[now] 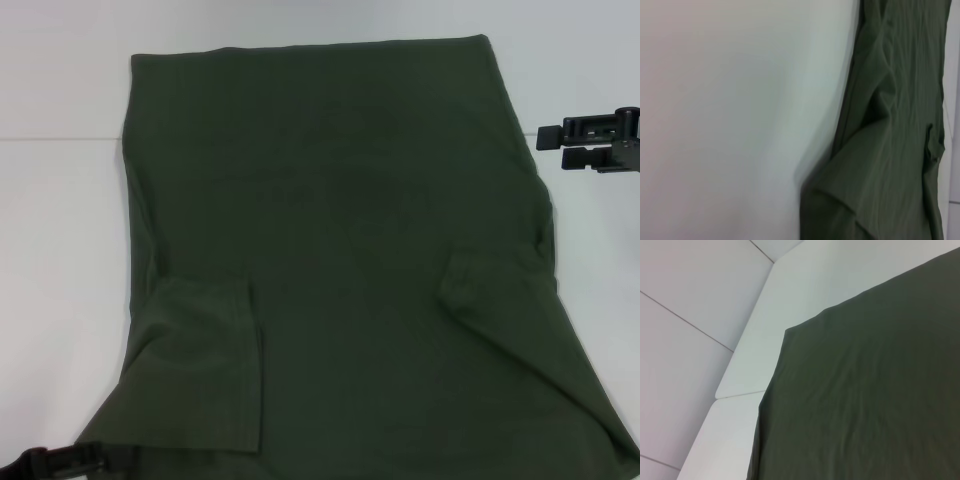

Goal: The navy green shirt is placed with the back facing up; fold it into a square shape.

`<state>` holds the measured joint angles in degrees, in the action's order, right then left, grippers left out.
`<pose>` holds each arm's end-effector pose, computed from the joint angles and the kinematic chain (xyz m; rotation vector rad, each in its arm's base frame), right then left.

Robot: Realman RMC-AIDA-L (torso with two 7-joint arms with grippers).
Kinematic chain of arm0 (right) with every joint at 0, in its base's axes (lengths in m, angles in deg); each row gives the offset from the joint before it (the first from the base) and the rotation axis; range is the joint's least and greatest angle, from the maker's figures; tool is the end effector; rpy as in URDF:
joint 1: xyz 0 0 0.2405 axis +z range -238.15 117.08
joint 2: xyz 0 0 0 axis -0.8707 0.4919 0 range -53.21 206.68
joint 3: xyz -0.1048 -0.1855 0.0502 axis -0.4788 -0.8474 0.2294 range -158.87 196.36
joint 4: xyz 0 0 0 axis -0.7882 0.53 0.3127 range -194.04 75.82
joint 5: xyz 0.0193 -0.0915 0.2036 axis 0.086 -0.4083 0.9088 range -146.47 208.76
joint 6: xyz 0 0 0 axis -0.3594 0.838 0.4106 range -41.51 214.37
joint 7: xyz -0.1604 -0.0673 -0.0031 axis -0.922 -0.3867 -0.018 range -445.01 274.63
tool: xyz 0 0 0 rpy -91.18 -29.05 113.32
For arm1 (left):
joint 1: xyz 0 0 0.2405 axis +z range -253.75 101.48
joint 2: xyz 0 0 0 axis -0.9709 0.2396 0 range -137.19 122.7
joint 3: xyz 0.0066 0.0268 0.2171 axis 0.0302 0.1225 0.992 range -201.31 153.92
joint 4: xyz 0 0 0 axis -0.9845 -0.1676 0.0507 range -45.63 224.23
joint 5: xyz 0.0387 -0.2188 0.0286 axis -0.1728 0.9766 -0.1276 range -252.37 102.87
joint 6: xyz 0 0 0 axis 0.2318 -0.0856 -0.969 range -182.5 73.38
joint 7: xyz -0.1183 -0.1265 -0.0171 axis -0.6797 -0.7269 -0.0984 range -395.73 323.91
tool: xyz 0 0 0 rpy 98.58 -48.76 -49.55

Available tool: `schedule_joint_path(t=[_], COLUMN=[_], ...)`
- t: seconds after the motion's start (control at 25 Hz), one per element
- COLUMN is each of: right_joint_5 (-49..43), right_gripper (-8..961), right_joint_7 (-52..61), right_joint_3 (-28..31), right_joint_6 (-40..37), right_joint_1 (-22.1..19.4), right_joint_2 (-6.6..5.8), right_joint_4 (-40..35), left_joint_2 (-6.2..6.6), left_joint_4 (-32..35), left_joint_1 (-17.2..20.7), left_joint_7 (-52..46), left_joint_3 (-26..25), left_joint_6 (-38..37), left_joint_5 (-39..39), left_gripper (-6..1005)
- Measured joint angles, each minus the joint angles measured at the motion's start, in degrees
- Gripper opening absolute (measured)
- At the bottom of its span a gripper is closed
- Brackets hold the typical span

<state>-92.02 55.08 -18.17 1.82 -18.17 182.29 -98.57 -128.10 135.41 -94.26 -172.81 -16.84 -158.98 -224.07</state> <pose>0.2158 0.4185 0.0934 -2.2506 1.6503 0.6007 -0.3477 0.2074 0.0270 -1.7761 -2.4148 -0.6191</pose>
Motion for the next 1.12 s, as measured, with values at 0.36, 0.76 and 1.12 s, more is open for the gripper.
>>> schedule_joint_path(t=[0.36,0.76,1.12], right_joint_5=[0.1,0.1,-0.3], right_gripper=[729,729,725], right_joint_7=[0.0,0.1,-0.1], right_joint_3=[0.8,1.4,0.9], right_joint_6=[-0.2,-0.3,-1.0], right_joint_1=[-0.2,-0.4,-0.6], right_joint_2=[-0.01,-0.09,-0.25], right_joint_4=[0.0,0.0,0.0], left_joint_2=[0.71,0.79,0.8], left_joint_4=[-2.6,-2.2,-1.7], left_joint_1=[-1.0,-0.8,-0.8], left_joint_7=[0.0,1.8,3.6], left_joint_3=[-0.9,-1.1,-0.7], left_joint_6=[2.0,1.1,0.6], left_joint_5=[2.7,2.8,2.6], left_gripper=[780,719,382])
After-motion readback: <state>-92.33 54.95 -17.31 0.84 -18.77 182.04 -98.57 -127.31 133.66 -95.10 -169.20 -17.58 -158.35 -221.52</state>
